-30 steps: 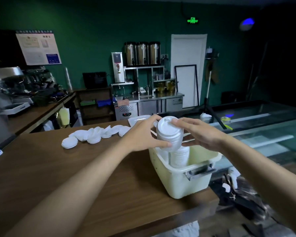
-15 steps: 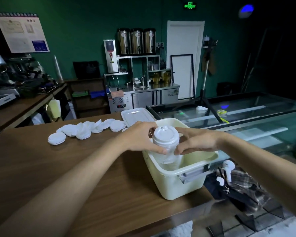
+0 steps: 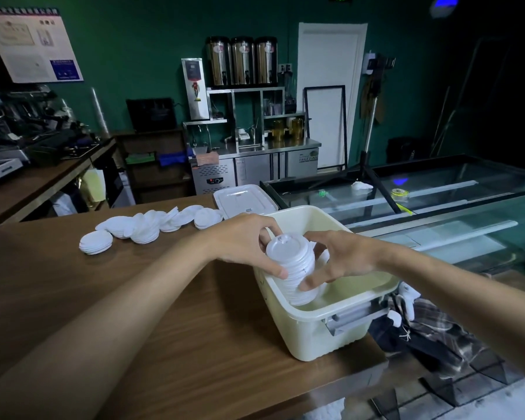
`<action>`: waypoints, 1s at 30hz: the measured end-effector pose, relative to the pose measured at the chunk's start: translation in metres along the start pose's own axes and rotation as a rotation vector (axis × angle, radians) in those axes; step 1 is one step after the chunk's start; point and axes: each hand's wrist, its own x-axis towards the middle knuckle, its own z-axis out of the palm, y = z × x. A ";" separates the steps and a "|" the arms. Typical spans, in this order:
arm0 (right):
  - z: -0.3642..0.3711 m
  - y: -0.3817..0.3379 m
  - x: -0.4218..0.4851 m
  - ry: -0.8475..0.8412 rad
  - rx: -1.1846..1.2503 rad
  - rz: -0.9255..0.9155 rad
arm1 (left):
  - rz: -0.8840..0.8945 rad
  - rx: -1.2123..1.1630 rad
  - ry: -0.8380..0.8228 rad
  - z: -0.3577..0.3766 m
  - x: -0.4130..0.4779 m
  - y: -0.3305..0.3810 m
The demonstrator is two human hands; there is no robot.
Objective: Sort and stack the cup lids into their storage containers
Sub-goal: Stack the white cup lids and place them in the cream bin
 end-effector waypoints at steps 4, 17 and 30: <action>0.005 -0.004 0.006 0.029 -0.117 0.048 | -0.032 0.055 -0.058 0.001 0.008 -0.001; 0.018 0.006 0.014 0.064 -0.129 0.087 | -0.085 0.251 -0.192 0.005 0.033 0.007; 0.004 -0.004 0.011 0.091 -0.130 0.030 | -0.135 0.347 -0.296 0.007 0.043 0.015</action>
